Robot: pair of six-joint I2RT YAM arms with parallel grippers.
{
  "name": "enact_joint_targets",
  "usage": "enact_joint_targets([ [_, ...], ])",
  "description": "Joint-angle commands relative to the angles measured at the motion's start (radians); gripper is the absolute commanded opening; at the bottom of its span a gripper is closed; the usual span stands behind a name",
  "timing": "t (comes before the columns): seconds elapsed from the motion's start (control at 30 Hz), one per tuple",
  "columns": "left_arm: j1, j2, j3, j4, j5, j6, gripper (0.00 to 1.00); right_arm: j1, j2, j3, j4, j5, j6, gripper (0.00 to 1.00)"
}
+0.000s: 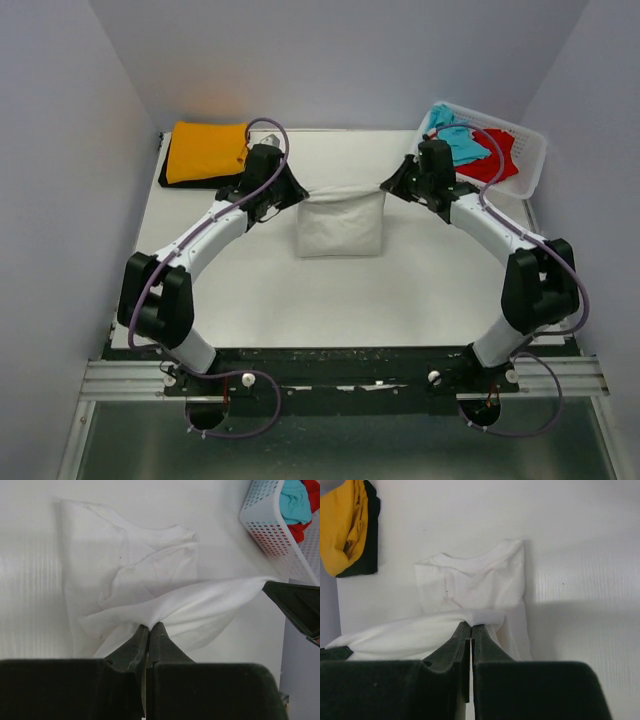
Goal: Fold and stack the t-shirts
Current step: Fold the long partially folded tshirt into a neat square
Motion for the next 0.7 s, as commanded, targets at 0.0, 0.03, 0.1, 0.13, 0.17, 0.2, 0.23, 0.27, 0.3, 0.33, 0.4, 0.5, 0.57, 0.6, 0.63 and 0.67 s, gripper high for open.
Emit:
enact_joint_targets([
  [0.0, 0.051, 0.116, 0.111, -0.01, -0.005, 0.048, 0.0, -0.031, 0.108, 0.071, 0.126, -0.005, -0.024, 0.01],
  [0.03, 0.059, 0.142, 0.14, -0.02, -0.015, 0.05, 0.0, -0.032, 0.135, 0.074, 0.158, -0.005, -0.023, 0.01],
  [0.1, 0.077, 0.207, 0.187, -0.036, -0.014, 0.052, 0.0, -0.038, 0.19, 0.087, 0.221, -0.004, -0.019, 0.01],
  [0.13, 0.084, 0.235, 0.208, -0.049, -0.017, 0.049, 0.0, -0.039, 0.217, 0.1, 0.235, 0.0, -0.01, 0.01],
  [0.17, 0.095, 0.268, 0.233, -0.06, -0.015, 0.048, 0.0, -0.042, 0.249, 0.115, 0.254, -0.009, -0.012, 0.01],
  [0.2, 0.102, 0.296, 0.252, -0.069, -0.009, 0.048, 0.0, -0.043, 0.284, 0.128, 0.281, -0.017, -0.014, 0.01],
  [0.23, 0.112, 0.324, 0.271, -0.075, -0.008, 0.047, 0.0, -0.044, 0.312, 0.142, 0.3, -0.024, -0.015, 0.01],
  [0.27, 0.123, 0.345, 0.285, -0.076, -0.006, 0.04, 0.0, -0.046, 0.345, 0.157, 0.324, -0.035, -0.018, 0.01],
  [0.3, 0.132, 0.366, 0.296, -0.074, 0.001, 0.032, 0.0, -0.046, 0.372, 0.171, 0.347, -0.04, -0.021, 0.02],
  [0.33, 0.142, 0.381, 0.301, -0.066, 0.009, 0.022, 0.0, -0.047, 0.403, 0.188, 0.365, -0.053, -0.026, 0.03],
  [0.4, 0.157, 0.413, 0.31, -0.049, 0.02, 0.0, 0.0, -0.047, 0.457, 0.209, 0.425, -0.094, -0.043, 0.06],
  [0.5, 0.174, 0.482, 0.364, -0.073, 0.063, -0.012, 0.05, -0.048, 0.538, 0.243, 0.482, -0.126, -0.044, 0.08],
  [0.57, 0.179, 0.509, 0.387, -0.087, 0.068, -0.019, 0.11, -0.047, 0.58, 0.268, 0.506, -0.168, -0.054, 0.12],
  [0.6, 0.179, 0.515, 0.391, -0.089, 0.063, -0.02, 0.19, -0.048, 0.595, 0.278, 0.518, -0.185, -0.054, 0.21],
  [0.63, 0.181, 0.517, 0.392, -0.091, 0.061, -0.021, 0.32, -0.048, 0.609, 0.291, 0.519, -0.2, -0.059, 0.42],
  [0.67, 0.182, 0.513, 0.394, -0.092, 0.06, -0.019, 0.48, -0.048, 0.619, 0.309, 0.506, -0.211, -0.068, 0.6],
])
